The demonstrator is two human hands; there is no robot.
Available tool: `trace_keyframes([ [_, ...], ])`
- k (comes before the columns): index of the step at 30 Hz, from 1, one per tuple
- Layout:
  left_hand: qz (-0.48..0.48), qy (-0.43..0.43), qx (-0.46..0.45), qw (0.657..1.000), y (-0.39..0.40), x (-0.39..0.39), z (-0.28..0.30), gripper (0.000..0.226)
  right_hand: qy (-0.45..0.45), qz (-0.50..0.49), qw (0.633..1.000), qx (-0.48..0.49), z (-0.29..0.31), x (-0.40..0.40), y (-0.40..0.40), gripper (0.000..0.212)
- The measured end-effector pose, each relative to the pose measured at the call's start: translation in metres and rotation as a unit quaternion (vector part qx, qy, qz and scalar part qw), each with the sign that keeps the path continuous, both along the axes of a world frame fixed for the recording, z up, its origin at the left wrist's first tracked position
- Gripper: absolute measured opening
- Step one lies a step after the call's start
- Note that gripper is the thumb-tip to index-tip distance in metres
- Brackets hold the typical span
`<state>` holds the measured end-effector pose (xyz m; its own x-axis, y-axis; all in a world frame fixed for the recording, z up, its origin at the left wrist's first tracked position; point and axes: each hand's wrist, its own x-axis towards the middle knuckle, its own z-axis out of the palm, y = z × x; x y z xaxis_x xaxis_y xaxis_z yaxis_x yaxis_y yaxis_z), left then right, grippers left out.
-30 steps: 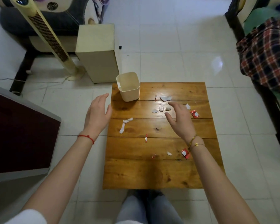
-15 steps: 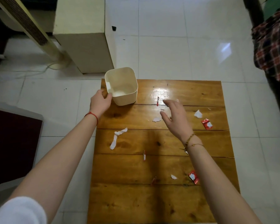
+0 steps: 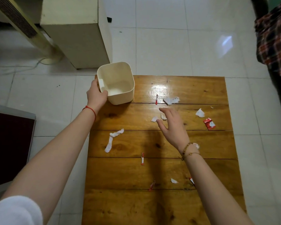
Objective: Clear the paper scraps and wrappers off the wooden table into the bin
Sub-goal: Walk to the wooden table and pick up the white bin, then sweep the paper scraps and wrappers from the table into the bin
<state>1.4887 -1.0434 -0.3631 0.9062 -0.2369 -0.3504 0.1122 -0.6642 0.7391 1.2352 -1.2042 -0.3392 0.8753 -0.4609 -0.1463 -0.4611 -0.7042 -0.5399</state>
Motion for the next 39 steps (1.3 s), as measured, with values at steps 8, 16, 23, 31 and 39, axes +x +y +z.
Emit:
trace_keyframes([
  [8,0.01,0.027,0.002,1.0,0.024,-0.05,0.027,0.055,0.017,-0.012,1.0,0.014,0.016,-0.027,0.016,0.042],
  [16,-0.014,0.024,0.017,0.999,0.074,-0.151,0.071,0.056,0.038,-0.034,0.998,0.021,0.035,-0.096,0.06,0.042],
  [23,-0.01,0.082,0.032,0.996,0.128,-0.246,0.08,0.052,0.046,-0.041,0.998,0.013,0.037,-0.168,0.089,0.042],
  [31,0.012,0.115,0.024,0.993,0.16,-0.351,0.083,0.044,0.062,-0.031,0.997,0.02,0.028,-0.246,0.103,0.042],
  [39,0.054,0.147,-0.006,0.988,0.167,-0.46,0.073,0.047,0.067,0.008,0.997,0.025,0.013,-0.313,0.088,0.045],
])
